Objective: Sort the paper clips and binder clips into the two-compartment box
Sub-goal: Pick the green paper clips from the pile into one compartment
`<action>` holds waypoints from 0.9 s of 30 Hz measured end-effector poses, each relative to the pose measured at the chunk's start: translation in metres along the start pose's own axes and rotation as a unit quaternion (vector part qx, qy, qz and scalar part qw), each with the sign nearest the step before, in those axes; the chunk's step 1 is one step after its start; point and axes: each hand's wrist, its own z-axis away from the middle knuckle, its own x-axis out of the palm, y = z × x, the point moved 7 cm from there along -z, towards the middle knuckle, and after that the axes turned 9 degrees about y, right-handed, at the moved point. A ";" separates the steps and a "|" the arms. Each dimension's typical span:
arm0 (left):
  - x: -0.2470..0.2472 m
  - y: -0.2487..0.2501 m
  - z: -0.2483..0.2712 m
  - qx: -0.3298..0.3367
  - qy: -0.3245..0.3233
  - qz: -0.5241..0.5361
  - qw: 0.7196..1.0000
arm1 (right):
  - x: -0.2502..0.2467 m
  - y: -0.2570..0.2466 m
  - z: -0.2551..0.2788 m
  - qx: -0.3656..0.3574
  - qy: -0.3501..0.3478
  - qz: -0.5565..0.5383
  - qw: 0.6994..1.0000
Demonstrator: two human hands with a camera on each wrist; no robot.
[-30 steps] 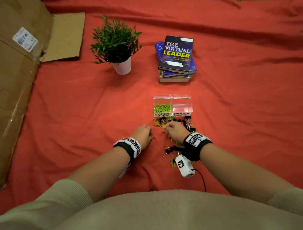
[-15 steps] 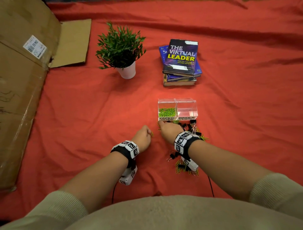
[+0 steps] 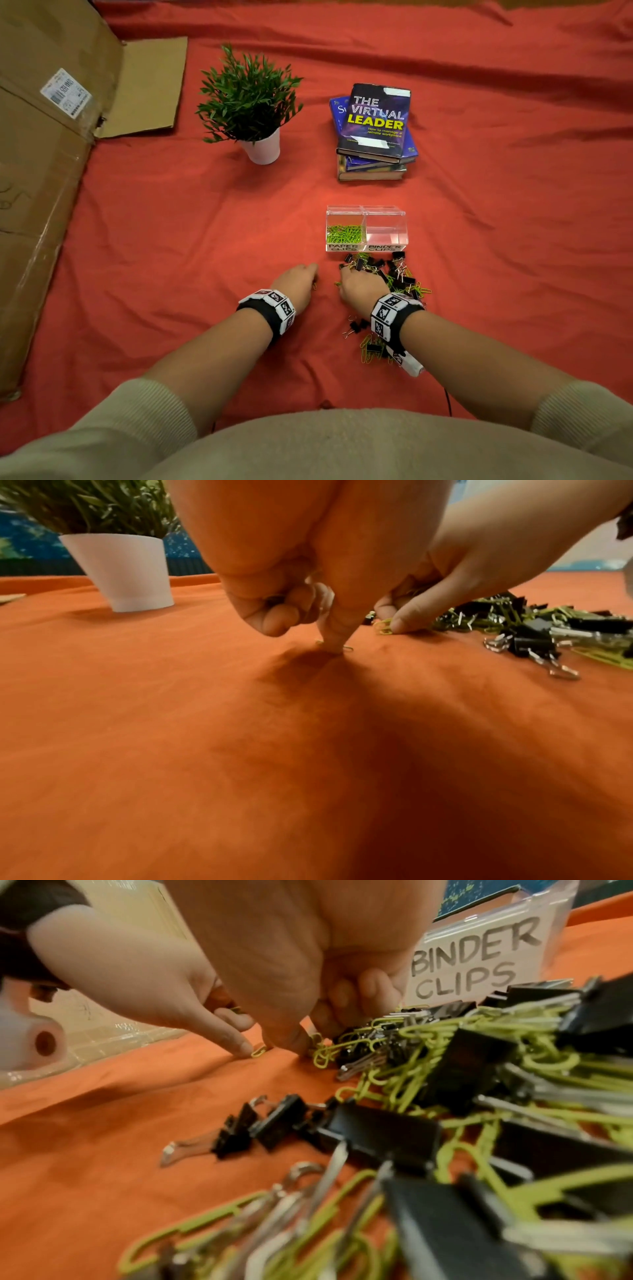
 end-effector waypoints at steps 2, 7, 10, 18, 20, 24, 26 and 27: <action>0.000 0.001 -0.001 0.011 -0.001 -0.030 1.000 | 0.000 0.003 0.006 0.031 -0.011 -0.039 0.999; 0.008 -0.001 0.001 0.006 -0.022 -0.079 0.997 | -0.009 0.015 0.007 0.077 -0.055 -0.231 0.968; 0.010 -0.002 0.004 -0.012 -0.025 -0.067 0.997 | -0.039 0.032 -0.001 0.115 -0.037 -0.351 0.928; 0.001 0.002 0.005 -0.057 -0.009 0.065 0.996 | -0.108 0.035 -0.063 0.081 0.063 -0.265 0.959; -0.007 0.007 0.003 -0.057 -0.014 0.084 0.995 | -0.106 0.026 -0.071 0.064 0.065 -0.169 0.981; -0.034 0.020 -0.009 -0.036 0.013 0.096 0.995 | -0.094 0.018 -0.074 0.024 0.058 -0.109 0.992; -0.052 0.030 -0.019 -0.015 0.044 0.098 0.994 | -0.092 0.020 -0.071 0.015 0.054 -0.126 0.990; -0.060 0.035 -0.026 -0.003 0.055 0.096 0.994 | -0.094 0.023 -0.067 0.016 0.059 -0.139 0.988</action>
